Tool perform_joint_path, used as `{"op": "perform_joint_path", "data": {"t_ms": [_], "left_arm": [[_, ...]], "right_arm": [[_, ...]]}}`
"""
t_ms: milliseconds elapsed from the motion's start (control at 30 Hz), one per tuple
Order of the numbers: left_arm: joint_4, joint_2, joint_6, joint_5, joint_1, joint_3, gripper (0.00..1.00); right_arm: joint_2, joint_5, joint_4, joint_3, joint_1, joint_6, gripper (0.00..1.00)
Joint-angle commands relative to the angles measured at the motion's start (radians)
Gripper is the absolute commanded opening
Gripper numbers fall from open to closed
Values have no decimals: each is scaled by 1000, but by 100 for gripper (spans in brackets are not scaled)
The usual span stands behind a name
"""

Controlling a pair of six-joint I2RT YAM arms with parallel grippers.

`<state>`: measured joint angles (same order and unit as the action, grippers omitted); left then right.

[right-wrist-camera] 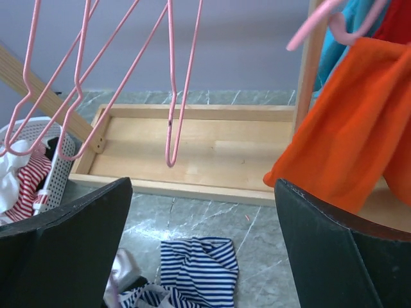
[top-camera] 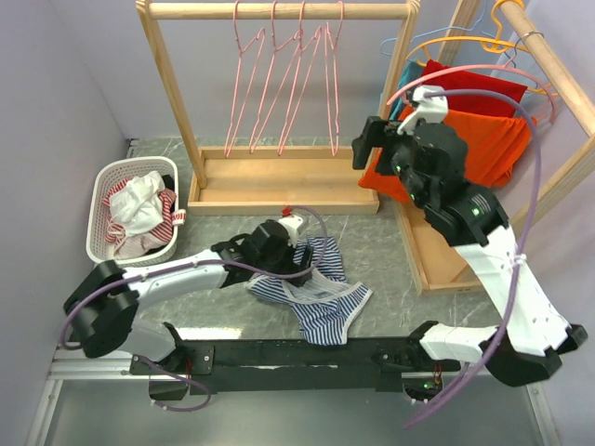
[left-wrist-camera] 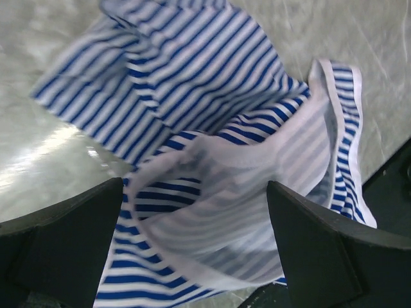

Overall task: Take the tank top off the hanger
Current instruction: Pick up the tank top from the center of the board.

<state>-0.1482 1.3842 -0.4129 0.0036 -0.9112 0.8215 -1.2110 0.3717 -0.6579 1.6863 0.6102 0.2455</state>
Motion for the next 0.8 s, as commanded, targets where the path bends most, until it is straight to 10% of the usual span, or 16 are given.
{"op": "perform_joint_path", "data": {"t_ms": [0,433,767], "left_arm": [[15,67,2,101,-41,61,99],[-4,303,-35,222,-69,159,100],[-19,383,-55,155,-71,151,1]], "right_arm": [[63,-2,20,-49,5,24,100],[139,-16,3,-108,5,49,100],[186,9,-8,-145,5,64,100]]}}
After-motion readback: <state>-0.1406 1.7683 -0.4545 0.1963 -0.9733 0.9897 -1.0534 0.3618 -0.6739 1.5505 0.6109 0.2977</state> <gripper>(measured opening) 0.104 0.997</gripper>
